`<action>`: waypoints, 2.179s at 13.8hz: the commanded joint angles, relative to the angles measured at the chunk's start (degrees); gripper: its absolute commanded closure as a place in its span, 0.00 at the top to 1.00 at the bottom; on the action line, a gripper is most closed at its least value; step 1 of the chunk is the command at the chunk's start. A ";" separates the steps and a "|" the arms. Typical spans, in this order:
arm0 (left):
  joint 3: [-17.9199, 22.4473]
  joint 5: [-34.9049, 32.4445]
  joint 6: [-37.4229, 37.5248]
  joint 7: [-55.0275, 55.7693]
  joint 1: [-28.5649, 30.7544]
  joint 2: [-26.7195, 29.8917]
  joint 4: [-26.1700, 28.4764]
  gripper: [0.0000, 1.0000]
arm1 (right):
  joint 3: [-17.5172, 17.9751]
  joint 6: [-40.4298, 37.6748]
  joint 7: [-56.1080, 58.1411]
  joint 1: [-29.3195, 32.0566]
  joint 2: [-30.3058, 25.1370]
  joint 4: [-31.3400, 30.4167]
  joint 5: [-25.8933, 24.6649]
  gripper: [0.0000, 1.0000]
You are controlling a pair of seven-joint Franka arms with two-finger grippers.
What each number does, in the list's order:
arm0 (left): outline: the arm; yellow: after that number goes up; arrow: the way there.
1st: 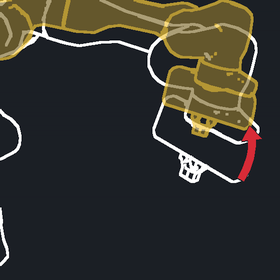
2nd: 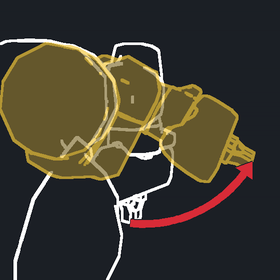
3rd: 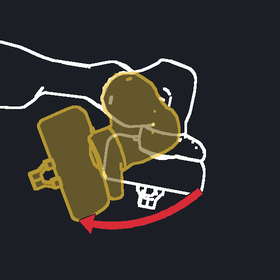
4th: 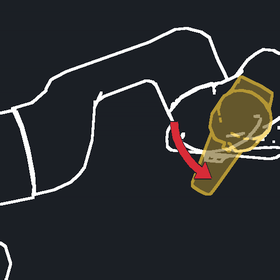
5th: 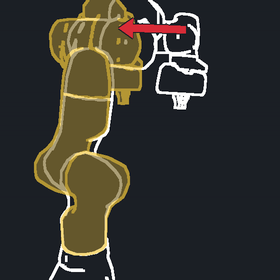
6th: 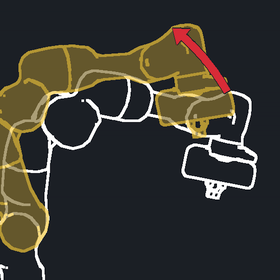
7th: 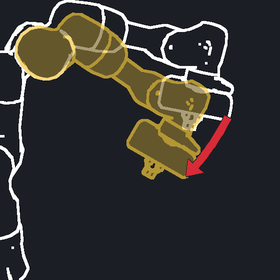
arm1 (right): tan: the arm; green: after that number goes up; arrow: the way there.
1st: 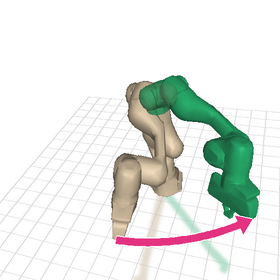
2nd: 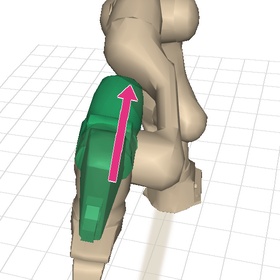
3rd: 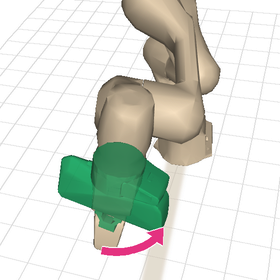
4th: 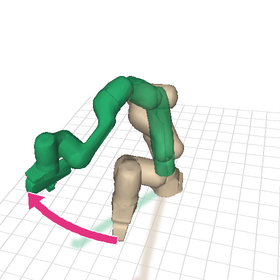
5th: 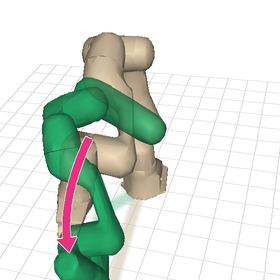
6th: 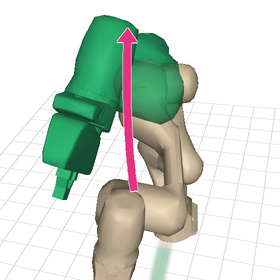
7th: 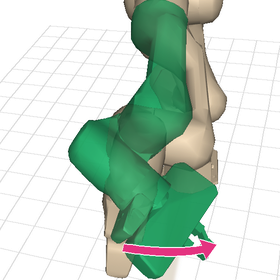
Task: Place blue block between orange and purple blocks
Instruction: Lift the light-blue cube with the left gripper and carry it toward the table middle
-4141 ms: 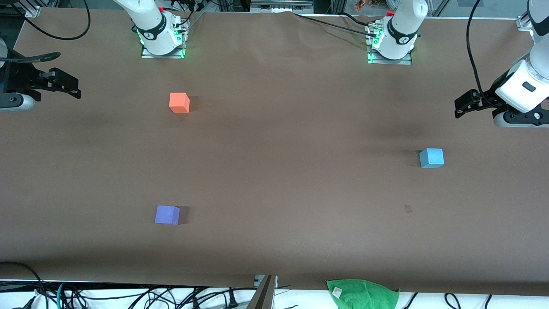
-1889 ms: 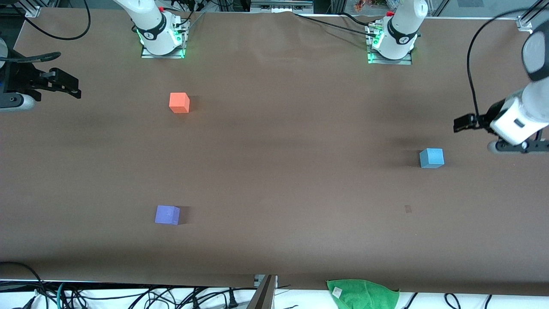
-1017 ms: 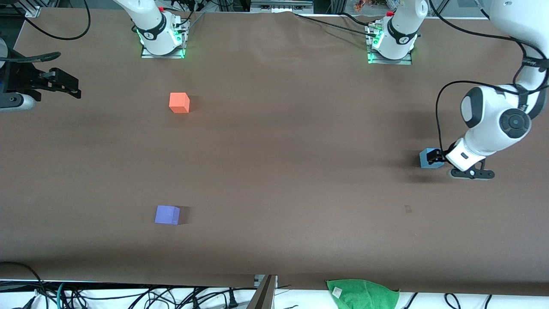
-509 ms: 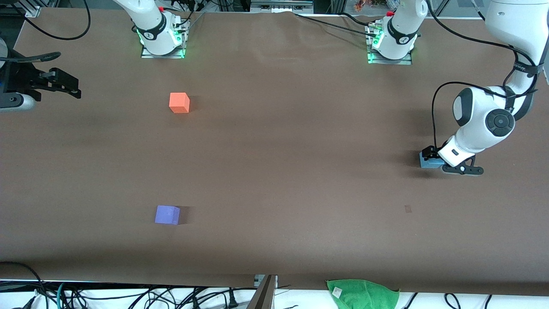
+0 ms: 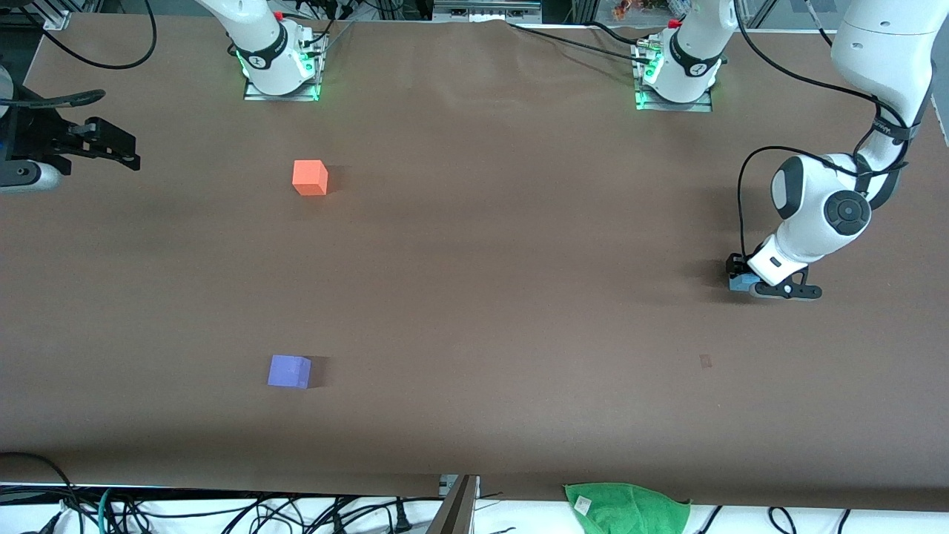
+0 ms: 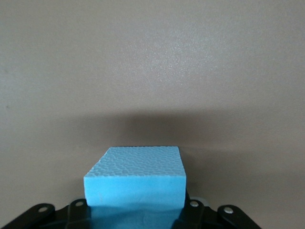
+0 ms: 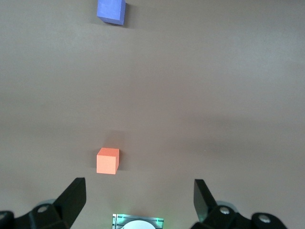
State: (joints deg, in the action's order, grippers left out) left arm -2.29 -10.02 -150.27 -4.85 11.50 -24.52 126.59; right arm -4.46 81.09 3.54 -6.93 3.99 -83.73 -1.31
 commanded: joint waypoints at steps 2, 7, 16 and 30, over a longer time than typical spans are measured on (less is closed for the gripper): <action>-1.13 -1.41 3.47 0.10 0.11 3.68 -0.55 0.07 | 0.15 0.03 0.85 -0.01 -0.47 0.15 -0.01 1.00; -13.24 -0.62 25.51 7.99 -0.07 6.25 -13.61 0.10 | 0.15 0.03 0.85 -0.01 -0.38 0.15 0.08 1.00; -22.67 7.65 28.98 40.78 -20.87 -11.40 -33.14 0.17 | 0.15 0.12 0.77 -0.01 -0.38 0.15 0.17 1.00; -20.30 -2.11 21.68 55.13 -31.10 -17.85 -35.62 1.00 | 0.15 0.12 0.94 -1.15 0.85 0.15 -0.01 1.00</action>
State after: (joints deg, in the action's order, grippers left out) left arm -23.12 -10.99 -130.18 49.32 -19.46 -44.89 91.39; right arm -4.32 81.11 3.56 -7.42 4.62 -83.76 -1.30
